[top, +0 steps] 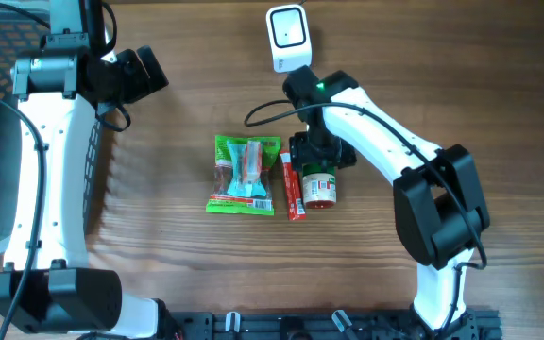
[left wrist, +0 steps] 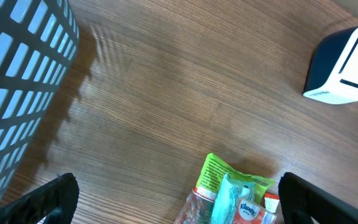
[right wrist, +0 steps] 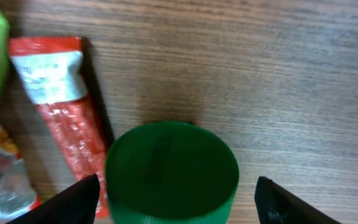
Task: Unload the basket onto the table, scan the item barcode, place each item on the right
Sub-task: 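Close the right gripper on the jar and lift it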
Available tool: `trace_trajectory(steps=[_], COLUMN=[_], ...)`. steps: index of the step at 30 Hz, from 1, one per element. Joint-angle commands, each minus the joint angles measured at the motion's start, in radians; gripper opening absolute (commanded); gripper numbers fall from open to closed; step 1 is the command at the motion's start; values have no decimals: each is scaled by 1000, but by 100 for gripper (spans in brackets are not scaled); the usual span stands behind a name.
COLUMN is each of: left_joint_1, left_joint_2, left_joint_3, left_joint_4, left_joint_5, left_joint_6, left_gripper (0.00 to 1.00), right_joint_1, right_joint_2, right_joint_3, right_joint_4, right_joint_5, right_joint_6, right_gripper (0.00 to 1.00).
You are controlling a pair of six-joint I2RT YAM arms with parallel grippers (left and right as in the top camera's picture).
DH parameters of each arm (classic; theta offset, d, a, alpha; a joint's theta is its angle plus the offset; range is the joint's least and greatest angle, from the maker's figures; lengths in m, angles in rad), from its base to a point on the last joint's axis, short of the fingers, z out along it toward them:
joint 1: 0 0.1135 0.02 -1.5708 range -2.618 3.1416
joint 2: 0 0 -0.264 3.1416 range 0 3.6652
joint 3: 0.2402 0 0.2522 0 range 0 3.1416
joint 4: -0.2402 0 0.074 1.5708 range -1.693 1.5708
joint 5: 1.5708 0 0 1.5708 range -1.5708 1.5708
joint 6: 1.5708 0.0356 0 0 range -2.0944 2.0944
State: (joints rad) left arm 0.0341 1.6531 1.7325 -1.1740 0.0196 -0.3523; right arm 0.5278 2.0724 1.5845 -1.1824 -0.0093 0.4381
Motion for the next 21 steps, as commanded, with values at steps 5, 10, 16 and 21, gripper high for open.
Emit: trace_trajectory(steps=[5, 10, 16, 21], left_joint_1=[3, 3, 3, 3], left_joint_2=[0, 0, 0, 0], left_joint_3=[-3, -2, -3, -2], left_joint_4=[2, 2, 2, 2], left_joint_5=[-6, -6, -6, -6], left_joint_6=[16, 16, 16, 16], left_gripper=[100, 100, 100, 100], right_joint_1=[5, 6, 6, 6], right_joint_2=[18, 18, 18, 18], right_joint_3=[-87, -88, -88, -88], right_joint_4=[61, 74, 68, 69], right_joint_5=[17, 12, 10, 10], right_joint_6=[14, 18, 22, 22], right_gripper=[79, 76, 77, 76])
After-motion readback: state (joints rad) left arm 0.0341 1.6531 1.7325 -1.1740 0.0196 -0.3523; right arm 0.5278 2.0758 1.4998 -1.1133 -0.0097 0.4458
